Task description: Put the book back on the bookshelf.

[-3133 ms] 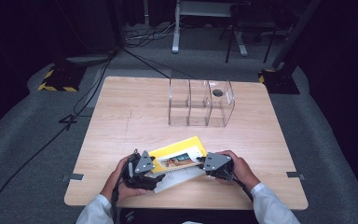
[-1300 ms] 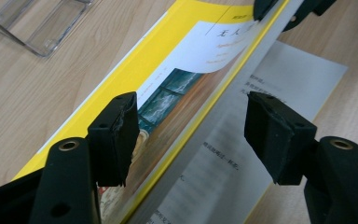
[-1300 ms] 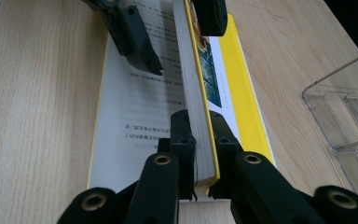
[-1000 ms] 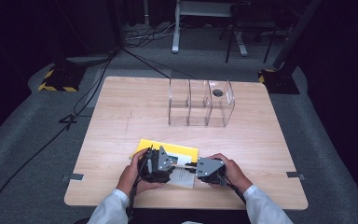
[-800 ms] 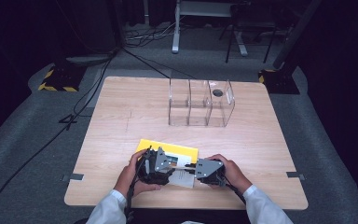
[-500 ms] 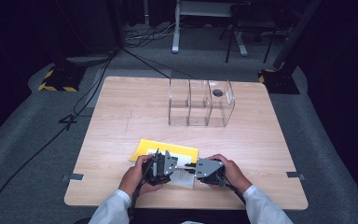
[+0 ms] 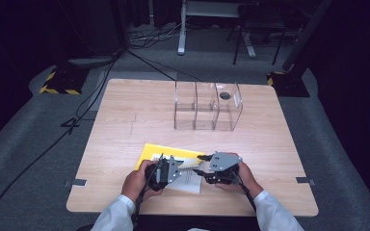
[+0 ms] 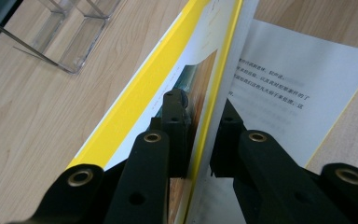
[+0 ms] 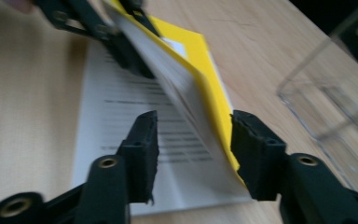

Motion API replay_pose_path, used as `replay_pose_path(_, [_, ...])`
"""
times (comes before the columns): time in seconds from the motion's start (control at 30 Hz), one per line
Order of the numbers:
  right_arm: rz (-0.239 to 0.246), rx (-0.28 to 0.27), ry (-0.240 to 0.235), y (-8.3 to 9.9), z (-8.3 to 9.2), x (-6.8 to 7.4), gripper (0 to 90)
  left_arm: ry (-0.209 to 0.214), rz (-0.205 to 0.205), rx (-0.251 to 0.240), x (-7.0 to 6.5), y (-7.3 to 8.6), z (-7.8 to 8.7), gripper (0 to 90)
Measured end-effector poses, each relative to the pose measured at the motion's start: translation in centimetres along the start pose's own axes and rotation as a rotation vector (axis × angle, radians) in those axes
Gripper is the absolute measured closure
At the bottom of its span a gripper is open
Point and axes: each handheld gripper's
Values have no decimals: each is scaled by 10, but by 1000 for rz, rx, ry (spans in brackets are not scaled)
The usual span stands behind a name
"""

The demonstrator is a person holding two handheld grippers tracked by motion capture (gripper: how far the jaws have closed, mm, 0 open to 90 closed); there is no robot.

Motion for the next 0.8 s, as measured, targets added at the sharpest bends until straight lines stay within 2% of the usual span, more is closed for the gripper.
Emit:
replay_pose_path(0.1, [-97,-18,24,13,11,-15,460,-3,11,-17,4,1,5,800])
replay_pose_path(0.17, [-145,-13,34,22,13,-22,459,-14,16,-30,6,2,9,806])
replay_pose_path(0.3, [-189,63,8,38,3,-27,431,-48,26,-44,10,3,16,823])
replay_pose_path(0.33, [-188,76,0,40,0,-27,424,-73,15,-53,10,3,19,827])
replay_pose_path(0.37, [-188,76,0,40,0,-27,424,-73,15,-53,10,3,19,835])
replay_pose_path(0.43, [-190,118,-32,45,-12,-22,418,-74,22,-62,12,4,21,838])
replay_pose_path(0.5, [-182,126,-52,45,-19,-19,420,-74,21,-70,13,5,24,840])
replay_pose_path(0.67, [-139,150,-69,42,-31,-10,429,-79,32,-73,14,5,26,841])
replay_pose_path(0.8, [-144,148,-77,44,-35,-10,433,-85,34,-89,17,6,30,843])
Point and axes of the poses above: each handheld gripper's, and its own axes: z roughly backward along the jaws, y roughly out of its underside, x roughly to its left, and after that the axes turned 9 degrees about z, right-handed
